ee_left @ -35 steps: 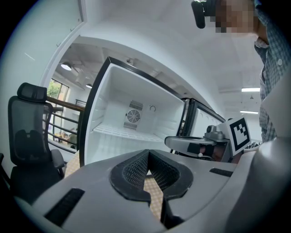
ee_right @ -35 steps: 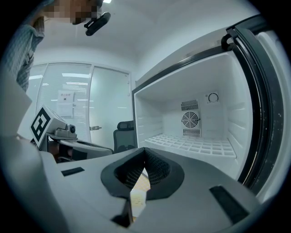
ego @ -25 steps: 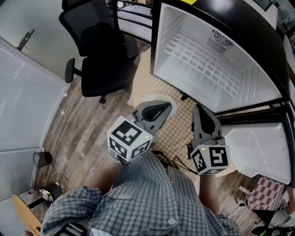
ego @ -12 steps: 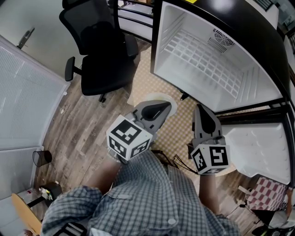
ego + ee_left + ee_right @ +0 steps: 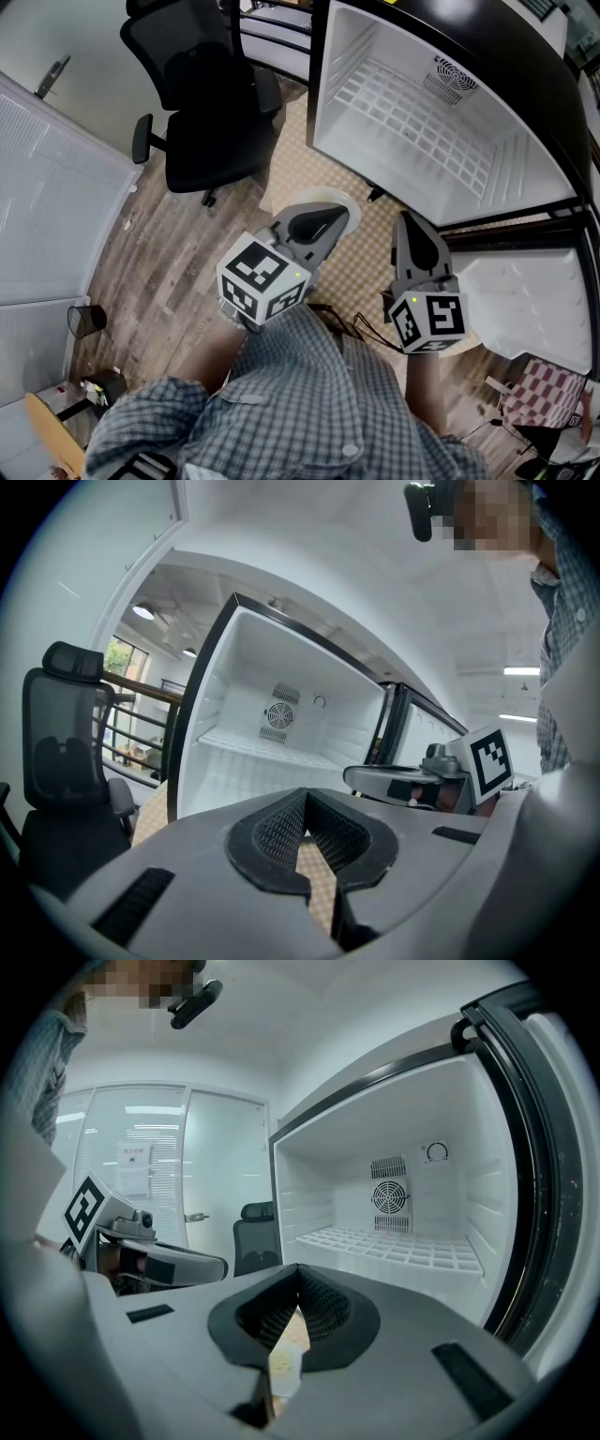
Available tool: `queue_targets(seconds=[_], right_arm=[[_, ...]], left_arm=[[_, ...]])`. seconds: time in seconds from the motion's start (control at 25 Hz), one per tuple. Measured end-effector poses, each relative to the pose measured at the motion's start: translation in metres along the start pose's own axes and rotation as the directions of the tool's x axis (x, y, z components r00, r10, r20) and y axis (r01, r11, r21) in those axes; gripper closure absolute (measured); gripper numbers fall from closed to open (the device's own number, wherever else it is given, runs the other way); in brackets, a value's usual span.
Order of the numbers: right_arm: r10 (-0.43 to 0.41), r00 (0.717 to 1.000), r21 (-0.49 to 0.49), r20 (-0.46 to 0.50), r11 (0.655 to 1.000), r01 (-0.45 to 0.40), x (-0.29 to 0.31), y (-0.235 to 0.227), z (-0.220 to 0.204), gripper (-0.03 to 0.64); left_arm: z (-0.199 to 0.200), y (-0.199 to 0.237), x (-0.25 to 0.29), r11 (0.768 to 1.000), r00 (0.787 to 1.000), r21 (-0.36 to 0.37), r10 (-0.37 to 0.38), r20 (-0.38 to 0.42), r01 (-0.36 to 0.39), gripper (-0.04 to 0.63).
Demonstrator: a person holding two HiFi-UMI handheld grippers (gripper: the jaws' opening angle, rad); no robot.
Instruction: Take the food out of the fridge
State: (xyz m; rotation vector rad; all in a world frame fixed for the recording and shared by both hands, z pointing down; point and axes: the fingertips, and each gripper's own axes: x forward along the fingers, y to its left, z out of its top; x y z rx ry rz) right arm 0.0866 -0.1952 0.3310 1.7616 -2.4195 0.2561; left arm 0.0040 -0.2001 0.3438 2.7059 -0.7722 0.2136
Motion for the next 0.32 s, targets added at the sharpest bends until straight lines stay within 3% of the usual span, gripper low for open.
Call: queue_targets(seconds=[0.32], right_arm=[[0.006,1.000,0.003,-0.011,1.000,-0.006,0.0009,0.0005,-0.0026,0.607]], left_arm=[[0.0039,0.0070,-0.0039,0.999,1.000,-0.041,0.014,0.022,-0.013,0.589]])
